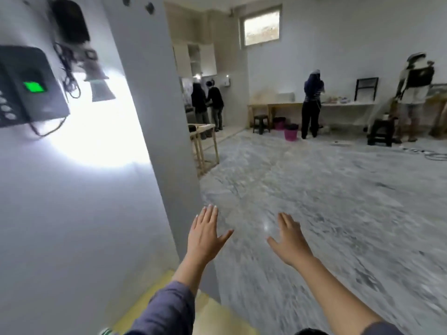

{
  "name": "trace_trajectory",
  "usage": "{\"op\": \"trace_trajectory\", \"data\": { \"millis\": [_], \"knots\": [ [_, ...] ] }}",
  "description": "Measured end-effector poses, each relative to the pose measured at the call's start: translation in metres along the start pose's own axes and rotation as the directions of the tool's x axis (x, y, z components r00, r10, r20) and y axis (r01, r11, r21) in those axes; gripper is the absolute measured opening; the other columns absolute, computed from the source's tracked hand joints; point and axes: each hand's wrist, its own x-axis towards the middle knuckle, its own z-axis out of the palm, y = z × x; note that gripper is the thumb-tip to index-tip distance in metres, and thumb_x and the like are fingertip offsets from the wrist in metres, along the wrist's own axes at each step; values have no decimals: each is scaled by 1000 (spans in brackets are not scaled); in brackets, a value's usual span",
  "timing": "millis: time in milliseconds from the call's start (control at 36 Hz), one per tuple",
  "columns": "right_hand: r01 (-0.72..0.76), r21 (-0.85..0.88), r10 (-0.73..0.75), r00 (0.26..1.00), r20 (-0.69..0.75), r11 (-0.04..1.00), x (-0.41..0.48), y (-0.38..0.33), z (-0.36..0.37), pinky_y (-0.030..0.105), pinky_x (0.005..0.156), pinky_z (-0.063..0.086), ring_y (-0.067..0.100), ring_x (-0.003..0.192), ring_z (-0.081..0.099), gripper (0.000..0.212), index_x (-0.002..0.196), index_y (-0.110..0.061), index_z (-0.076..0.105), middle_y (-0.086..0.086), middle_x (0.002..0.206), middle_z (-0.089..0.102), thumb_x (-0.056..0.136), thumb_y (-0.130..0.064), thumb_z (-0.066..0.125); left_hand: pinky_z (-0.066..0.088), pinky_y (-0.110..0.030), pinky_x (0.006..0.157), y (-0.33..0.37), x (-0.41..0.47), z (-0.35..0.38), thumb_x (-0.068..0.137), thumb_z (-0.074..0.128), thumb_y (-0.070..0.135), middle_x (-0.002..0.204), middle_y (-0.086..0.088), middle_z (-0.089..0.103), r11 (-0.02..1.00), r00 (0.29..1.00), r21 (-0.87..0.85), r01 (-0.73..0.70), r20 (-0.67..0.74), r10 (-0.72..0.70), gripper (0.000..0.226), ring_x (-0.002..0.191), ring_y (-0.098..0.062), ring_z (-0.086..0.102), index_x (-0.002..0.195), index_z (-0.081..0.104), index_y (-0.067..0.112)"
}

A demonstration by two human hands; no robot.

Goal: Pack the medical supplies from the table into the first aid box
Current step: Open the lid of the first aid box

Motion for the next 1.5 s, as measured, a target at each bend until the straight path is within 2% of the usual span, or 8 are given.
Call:
{"op": "trace_trajectory", "data": {
  "millis": [278, 583, 833, 1000, 1111, 1194, 1278, 1500],
  "knots": [
    [334, 47, -338, 934, 117, 941, -47, -164, 77, 37, 119, 3, 22, 147, -2, 75, 148, -9, 1, 7, 159, 1, 94, -38, 45, 11, -33, 115, -147, -129, -92, 88, 39, 61, 159, -4, 6, 957, 956, 65, 283, -104, -275, 82, 145, -19, 7, 149, 7, 15],
    [614, 163, -635, 730, 253, 772, -114, -311, 182, 37, 119, 2, 26, 146, 4, 76, 147, -6, 7, 12, 157, 9, 91, -32, 52, 15, -33, 116, -271, -286, -143, 88, 42, 58, 158, -5, 11, 780, 774, 40, 624, -168, -611, 79, 144, -20, 12, 148, 12, 14],
    [718, 260, -746, 519, 418, 645, -187, -353, 265, 39, 118, 20, 23, 144, 15, 77, 147, -13, 13, 7, 157, 15, 88, -38, 55, 14, -33, 115, -309, -403, -118, 91, 44, 51, 158, 0, 9, 627, 630, -66, 776, 47, -775, 75, 144, -17, 10, 148, 9, 17],
    [849, 224, -797, 313, 516, 479, -212, -340, 316, 35, 119, 15, 19, 146, 8, 79, 148, -15, 9, 3, 158, 10, 89, -44, 52, 6, -37, 116, -318, -446, -63, 91, 48, 47, 158, 7, -6, 684, 665, -39, 728, 281, -692, 77, 145, -12, -9, 149, 5, 22],
    [942, 112, -845, 224, 486, 315, -217, -325, 346, 35, 117, 4, 25, 145, 15, 86, 147, -11, 14, 5, 156, 10, 83, -50, 56, 0, -36, 119, -324, -453, -35, 89, 52, 45, 157, 7, -11, 720, 708, -60, 692, 253, -660, 80, 138, -5, -21, 149, 4, 24],
    [972, -11, -872, 216, 438, 235, -215, -320, 364, 39, 118, 14, 28, 136, 37, 99, 142, -8, 28, 10, 149, 32, 66, -52, 73, -2, -30, 116, -329, -453, -20, 87, 57, 43, 157, 8, -10, 722, 728, -106, 684, 163, -666, 82, 138, -5, -23, 149, 6, 25],
    [973, -55, -885, 228, 405, 226, -214, -319, 372, 38, 111, 14, 28, 134, 41, 106, 140, -7, 29, 12, 146, 42, 57, -49, 80, -7, -24, 113, -331, -454, -11, 85, 61, 42, 156, 9, -8, 734, 743, -117, 669, 99, -662, 85, 139, -7, -21, 148, 7, 25],
    [965, -62, -923, 262, 282, 255, -218, -320, 378, 39, 109, 17, 29, 129, 47, 85, 135, -5, 42, 13, 140, 49, 62, -32, 78, -4, -24, 115, -336, -456, -7, 80, 68, 32, 155, 8, -1, 749, 761, -141, 647, 65, -645, 86, 140, -6, -14, 147, 14, 21]
  ]
}}
